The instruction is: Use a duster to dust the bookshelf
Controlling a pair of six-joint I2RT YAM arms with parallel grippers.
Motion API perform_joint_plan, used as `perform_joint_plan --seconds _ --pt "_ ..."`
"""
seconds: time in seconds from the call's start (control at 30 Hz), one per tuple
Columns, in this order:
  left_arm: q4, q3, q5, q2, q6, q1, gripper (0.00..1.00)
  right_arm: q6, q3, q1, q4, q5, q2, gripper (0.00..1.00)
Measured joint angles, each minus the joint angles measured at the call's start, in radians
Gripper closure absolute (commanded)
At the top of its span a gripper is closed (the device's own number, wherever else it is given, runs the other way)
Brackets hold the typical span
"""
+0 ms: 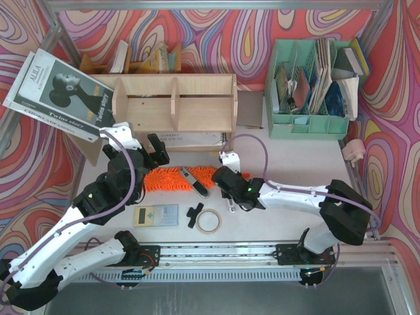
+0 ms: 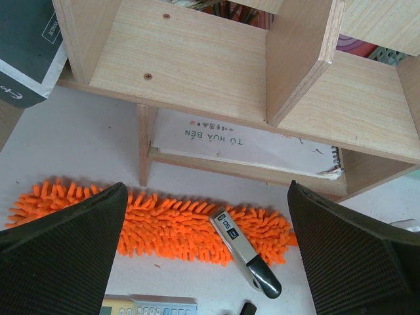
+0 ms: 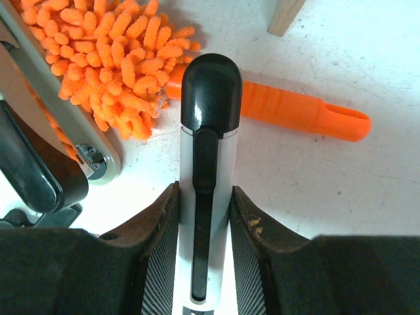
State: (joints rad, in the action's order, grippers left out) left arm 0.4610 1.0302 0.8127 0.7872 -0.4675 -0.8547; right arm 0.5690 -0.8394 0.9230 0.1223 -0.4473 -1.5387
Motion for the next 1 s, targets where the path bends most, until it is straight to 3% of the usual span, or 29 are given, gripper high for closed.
perform_joint_plan --seconds 0.57,1.0 --pt "-0.001 -0.006 0.000 0.003 -0.001 0.000 0.02 0.059 0.124 0.000 0.222 -0.019 0.279 0.67" --pt "-0.001 -0.008 0.000 0.007 -0.008 0.000 0.02 0.304 0.167 -0.014 0.366 -0.068 0.241 0.67"
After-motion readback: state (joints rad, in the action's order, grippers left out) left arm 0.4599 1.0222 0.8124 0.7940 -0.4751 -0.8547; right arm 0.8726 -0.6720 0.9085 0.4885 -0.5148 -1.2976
